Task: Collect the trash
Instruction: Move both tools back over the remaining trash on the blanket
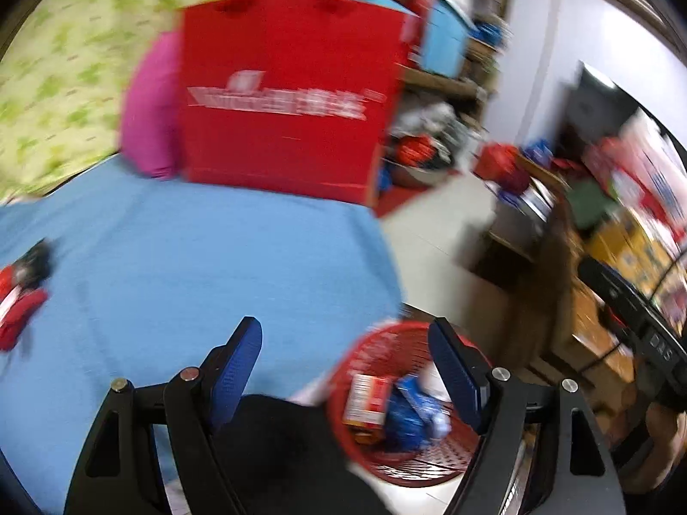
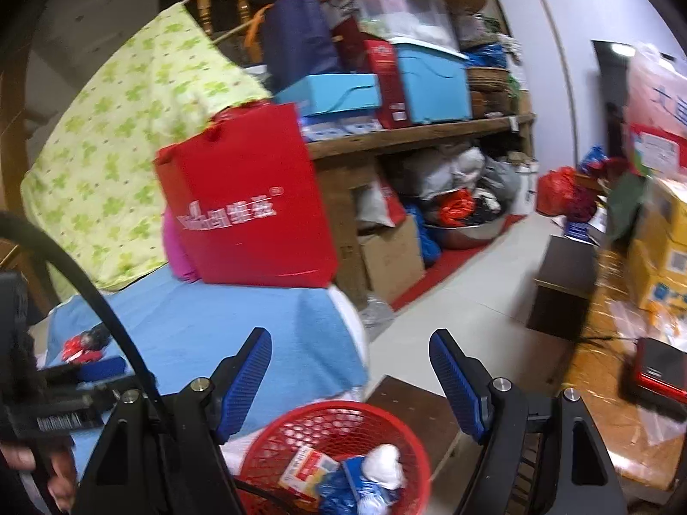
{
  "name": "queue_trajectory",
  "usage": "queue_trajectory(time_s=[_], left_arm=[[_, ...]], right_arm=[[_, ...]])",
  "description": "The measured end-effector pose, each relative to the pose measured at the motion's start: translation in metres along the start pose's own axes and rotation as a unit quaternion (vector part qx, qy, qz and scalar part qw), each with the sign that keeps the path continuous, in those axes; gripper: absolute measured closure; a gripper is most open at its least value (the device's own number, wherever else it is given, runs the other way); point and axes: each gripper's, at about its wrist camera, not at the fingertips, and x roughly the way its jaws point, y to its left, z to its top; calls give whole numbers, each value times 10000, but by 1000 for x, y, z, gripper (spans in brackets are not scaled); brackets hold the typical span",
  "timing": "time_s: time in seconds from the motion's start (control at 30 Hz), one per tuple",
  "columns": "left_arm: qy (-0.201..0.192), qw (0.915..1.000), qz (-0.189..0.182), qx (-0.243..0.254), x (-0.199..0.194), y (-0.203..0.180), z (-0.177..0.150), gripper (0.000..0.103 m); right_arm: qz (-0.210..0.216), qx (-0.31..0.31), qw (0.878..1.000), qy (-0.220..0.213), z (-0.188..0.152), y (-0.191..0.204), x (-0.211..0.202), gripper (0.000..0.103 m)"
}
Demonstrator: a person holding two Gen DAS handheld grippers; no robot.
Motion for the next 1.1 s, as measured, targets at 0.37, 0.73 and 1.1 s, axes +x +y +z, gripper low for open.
queue_trajectory(time_s=[0.37, 0.73, 1.1], left_arm=[[-303, 9774, 1361, -1591, -51, 186, -47, 23], [-349, 9359, 2148, -2771, -90, 321, -113, 23], [-765, 9453, 2240, -2246, -103, 376, -63, 22]], right_arm=[[954, -887, 9913, 188, 7, 121, 27, 23], [2234, -1710, 9579, 573, -13, 281, 78, 23], [2801, -1812, 9397, 752, -39, 373, 142, 23]])
